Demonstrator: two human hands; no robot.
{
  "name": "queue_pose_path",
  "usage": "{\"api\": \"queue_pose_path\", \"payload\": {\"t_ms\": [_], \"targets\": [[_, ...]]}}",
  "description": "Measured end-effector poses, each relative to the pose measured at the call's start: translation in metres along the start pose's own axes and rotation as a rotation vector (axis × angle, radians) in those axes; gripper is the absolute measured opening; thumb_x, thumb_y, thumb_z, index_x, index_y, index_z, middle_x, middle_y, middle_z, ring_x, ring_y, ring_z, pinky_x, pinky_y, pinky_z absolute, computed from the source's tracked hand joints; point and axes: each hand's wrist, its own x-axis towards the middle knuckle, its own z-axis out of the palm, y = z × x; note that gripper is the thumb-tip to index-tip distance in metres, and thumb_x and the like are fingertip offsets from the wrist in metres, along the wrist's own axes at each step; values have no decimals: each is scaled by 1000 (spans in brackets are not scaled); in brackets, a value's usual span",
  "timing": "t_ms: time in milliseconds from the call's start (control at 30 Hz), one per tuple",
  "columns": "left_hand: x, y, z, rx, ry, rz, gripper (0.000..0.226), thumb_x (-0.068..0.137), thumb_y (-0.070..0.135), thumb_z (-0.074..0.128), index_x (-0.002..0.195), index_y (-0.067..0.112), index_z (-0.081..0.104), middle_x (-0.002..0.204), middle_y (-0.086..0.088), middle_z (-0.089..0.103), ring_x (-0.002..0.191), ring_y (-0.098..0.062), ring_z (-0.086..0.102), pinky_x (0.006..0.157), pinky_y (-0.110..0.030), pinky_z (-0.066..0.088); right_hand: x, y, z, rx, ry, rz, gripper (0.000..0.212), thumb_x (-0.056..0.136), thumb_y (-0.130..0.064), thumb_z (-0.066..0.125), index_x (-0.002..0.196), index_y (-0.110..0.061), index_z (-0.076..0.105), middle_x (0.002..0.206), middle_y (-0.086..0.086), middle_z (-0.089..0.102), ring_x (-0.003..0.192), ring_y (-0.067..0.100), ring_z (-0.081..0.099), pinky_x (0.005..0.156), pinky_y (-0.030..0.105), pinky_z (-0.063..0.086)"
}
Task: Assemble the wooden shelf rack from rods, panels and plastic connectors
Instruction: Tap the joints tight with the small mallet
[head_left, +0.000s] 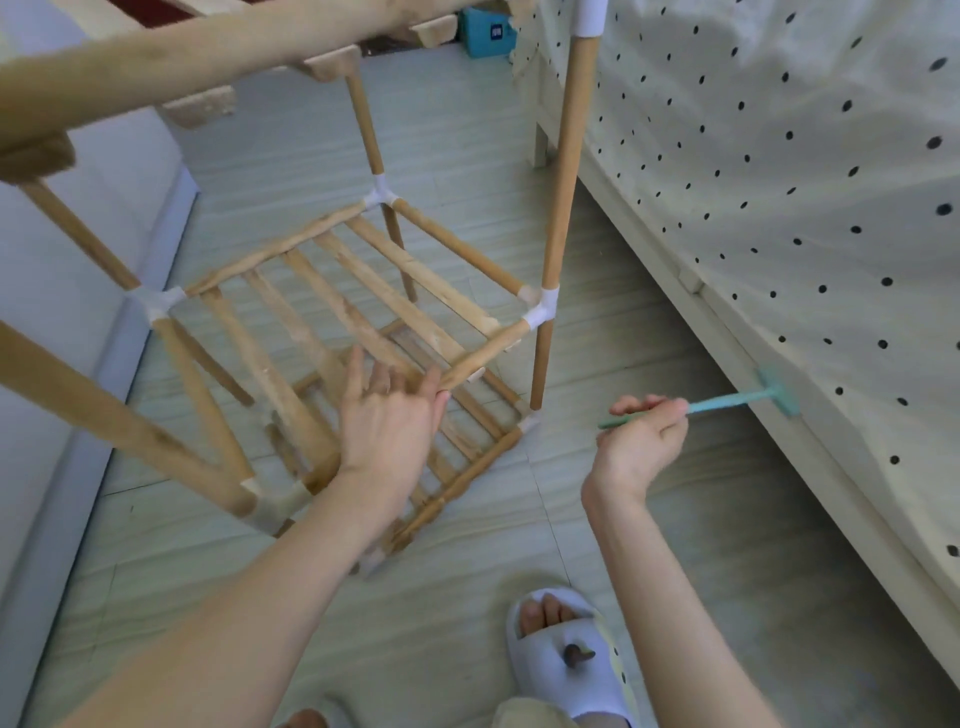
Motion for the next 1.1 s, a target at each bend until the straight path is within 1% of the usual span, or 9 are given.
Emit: {"api": "queue_pose_path", "payload": {"t_ms": [100, 200, 333, 467, 567, 700, 800, 1000, 1100], "targets": [[-4, 3, 6, -147, -5, 27, 52, 100, 41, 8, 150, 28, 13, 147, -13, 40, 139, -31, 30, 116, -49, 6, 0, 11, 11, -9, -62, -92, 35, 104, -23, 21, 73, -19, 37, 63, 3, 50, 60, 16, 46, 62, 26, 36], [-5, 1, 13, -346, -14, 59, 62, 91, 45, -5, 150, 30, 5, 156, -6, 19, 144, -28, 16, 118, -44, 13, -14, 34, 27, -358, -483, 20, 40, 103, -23, 26, 68, -16, 44, 59, 1, 52, 53, 13, 46, 57, 27, 36], [-1, -1, 20, -433, -16, 79, 63, 88, 48, -8, 149, 33, 0, 157, -1, 12, 145, -24, 9, 119, -40, 7, 1, 27, 42, -179, -180, 27, 36, 102, -22, 25, 71, -13, 42, 55, 4, 53, 51, 19, 46, 60, 32, 39], [-1, -1, 21, -441, -21, 73, 61, 89, 47, -7, 148, 34, -3, 157, 1, 11, 145, -22, 8, 119, -39, 7, -9, 31, 44, -384, -573, 93, 41, 102, -22, 27, 68, -12, 47, 55, 3, 54, 44, 13, 45, 47, 21, 36], [-1, -1, 20, -470, -25, 77, 59, 90, 48, -5, 147, 35, -4, 157, 2, 10, 145, -21, 6, 118, -39, 5, 3, 30, 42, -289, -267, 84, 42, 102, -22, 26, 67, -10, 45, 54, 3, 53, 53, 21, 47, 59, 33, 42], [1, 0, 20, -451, -24, 71, 54, 96, 42, 6, 149, 34, 2, 158, 2, 12, 146, -21, 8, 118, -39, 7, 6, 30, 38, -432, -673, 147, 37, 103, -24, 28, 71, -14, 43, 53, 2, 52, 40, 12, 40, 42, 23, 32], [-1, -3, 19, -468, -19, 95, 52, 99, 35, 18, 148, 34, 2, 157, 6, 13, 145, -22, 7, 118, -39, 3, 13, 18, 31, -346, -533, 165, 35, 102, -26, 26, 72, -15, 41, 55, 4, 51, 33, 5, 37, 36, 18, 28], [-22, -40, 23, -579, 6, 226, 54, 99, 21, 39, 142, 36, 9, 146, 20, 15, 144, -16, 8, 118, -41, 3, 26, -6, 26, -379, -577, -18, 39, 103, -29, 23, 75, -18, 49, 92, 5, 64, 86, 14, 53, 84, 29, 40], [-32, -66, 28, -548, 20, 195, 63, 92, 3, 51, 144, 30, 29, 146, 19, 27, 143, -14, 9, 118, -45, 6, 20, -17, 29, -381, -698, -90, 38, 103, -29, 24, 76, -19, 47, 92, 7, 63, 89, 15, 54, 82, 26, 41]]}}
